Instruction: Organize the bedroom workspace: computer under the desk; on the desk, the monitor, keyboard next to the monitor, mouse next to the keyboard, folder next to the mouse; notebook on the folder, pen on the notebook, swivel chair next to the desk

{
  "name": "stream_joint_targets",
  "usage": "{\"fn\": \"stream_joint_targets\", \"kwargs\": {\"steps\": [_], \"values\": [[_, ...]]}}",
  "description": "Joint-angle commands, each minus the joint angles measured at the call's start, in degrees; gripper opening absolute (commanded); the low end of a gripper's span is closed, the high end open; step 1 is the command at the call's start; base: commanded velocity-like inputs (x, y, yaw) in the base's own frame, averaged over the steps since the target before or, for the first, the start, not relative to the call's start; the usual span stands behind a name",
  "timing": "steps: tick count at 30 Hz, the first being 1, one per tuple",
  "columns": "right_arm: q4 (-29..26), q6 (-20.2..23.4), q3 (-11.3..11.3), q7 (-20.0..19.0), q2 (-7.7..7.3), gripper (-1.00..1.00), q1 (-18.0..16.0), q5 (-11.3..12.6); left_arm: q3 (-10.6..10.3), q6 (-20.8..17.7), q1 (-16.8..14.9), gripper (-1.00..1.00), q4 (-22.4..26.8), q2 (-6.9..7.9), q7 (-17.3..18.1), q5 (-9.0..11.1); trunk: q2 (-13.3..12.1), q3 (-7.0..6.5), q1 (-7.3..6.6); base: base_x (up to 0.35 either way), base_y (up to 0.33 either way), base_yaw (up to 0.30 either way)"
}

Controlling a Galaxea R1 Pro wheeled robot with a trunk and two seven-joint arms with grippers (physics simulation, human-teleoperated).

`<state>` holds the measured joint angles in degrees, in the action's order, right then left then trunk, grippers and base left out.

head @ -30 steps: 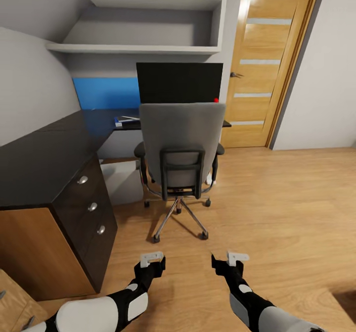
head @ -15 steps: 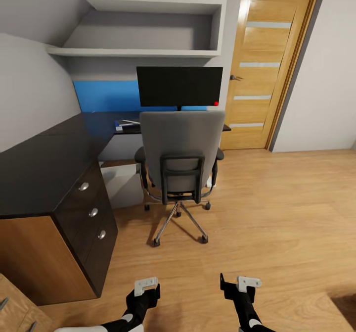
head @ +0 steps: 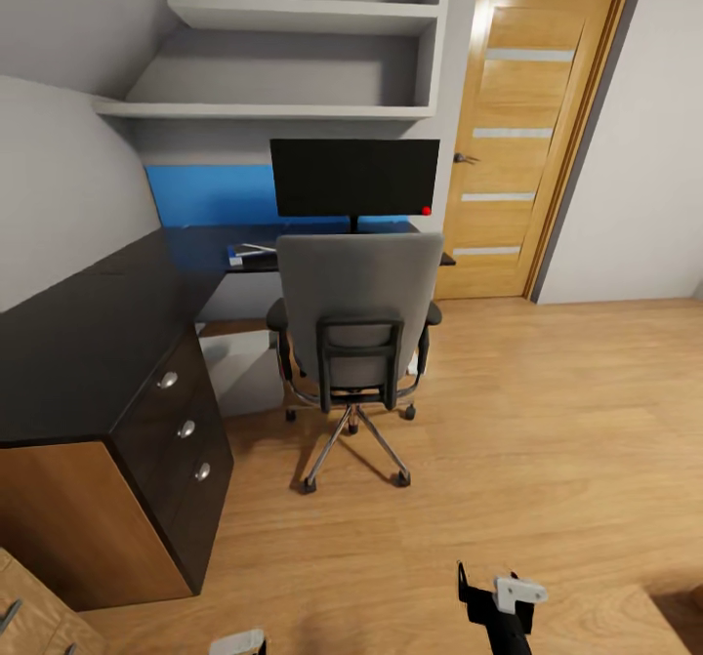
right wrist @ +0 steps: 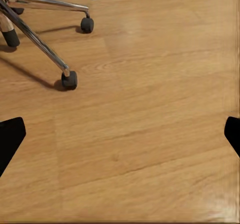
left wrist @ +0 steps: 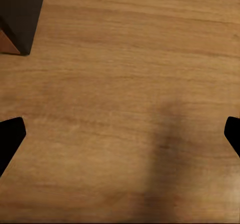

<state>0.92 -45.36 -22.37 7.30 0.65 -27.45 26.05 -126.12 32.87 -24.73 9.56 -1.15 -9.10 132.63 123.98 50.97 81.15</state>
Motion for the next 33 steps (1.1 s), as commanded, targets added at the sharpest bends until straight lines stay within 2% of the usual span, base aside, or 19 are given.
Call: {"fn": "stream_joint_targets", "kwargs": {"steps": [1,6,9,15,17,22,33], "values": [[0.2,-0.4,-0.5,0.4,-0.67,1.00,1.1,0.1,-0.5,0.8,1.1,1.00,0.2,0.24,-0.6,0.0,-0.4,-0.14,-0.24,0.000,0.000,0.000],[0.3,-0.2,-0.5,0.4,-2.13,1.00,4.1,0.0,-0.5,1.3,4.0,1.00,0.2,0.44,-0.6,0.0,-2.4,-1.03,-1.33,0.000,0.000,0.000],[0.3,0.4,-0.6,0.3,-2.45,1.00,4.7,-0.1,-0.5,1.4,5.5,1.00,0.1,0.53,-0.6,0.0,-3.6,-1.57,-1.99,0.000,0.000,0.000],[0.3,2.5,-0.8,0.1,-2.13,1.00,5.0,-0.2,-0.5,1.4,6.8,1.00,0.1,0.96,-0.6,0.0,-6.0,-2.65,-3.31,0.000,0.000,0.000],[0.3,3.3,-0.8,0.0,-1.88,1.00,5.1,-0.2,-0.4,1.4,7.8,1.00,0.1,1.78,-0.5,0.0,-6.8,-3.01,-3.75,0.000,0.000,0.000],[0.3,3.8,-0.8,0.1,-1.77,1.00,5.1,-0.2,-0.4,1.4,9.2,1.00,0.1,2.96,-0.4,0.0,-8.8,-3.91,-4.85,0.000,0.000,0.000],[0.3,3.9,-0.8,0.2,-1.72,1.00,5.1,-0.2,-0.4,1.9,11.0,1.00,0.1,4.33,-0.4,0.0,-13.2,-5.88,-7.26,0.000,0.000,0.000]]}}
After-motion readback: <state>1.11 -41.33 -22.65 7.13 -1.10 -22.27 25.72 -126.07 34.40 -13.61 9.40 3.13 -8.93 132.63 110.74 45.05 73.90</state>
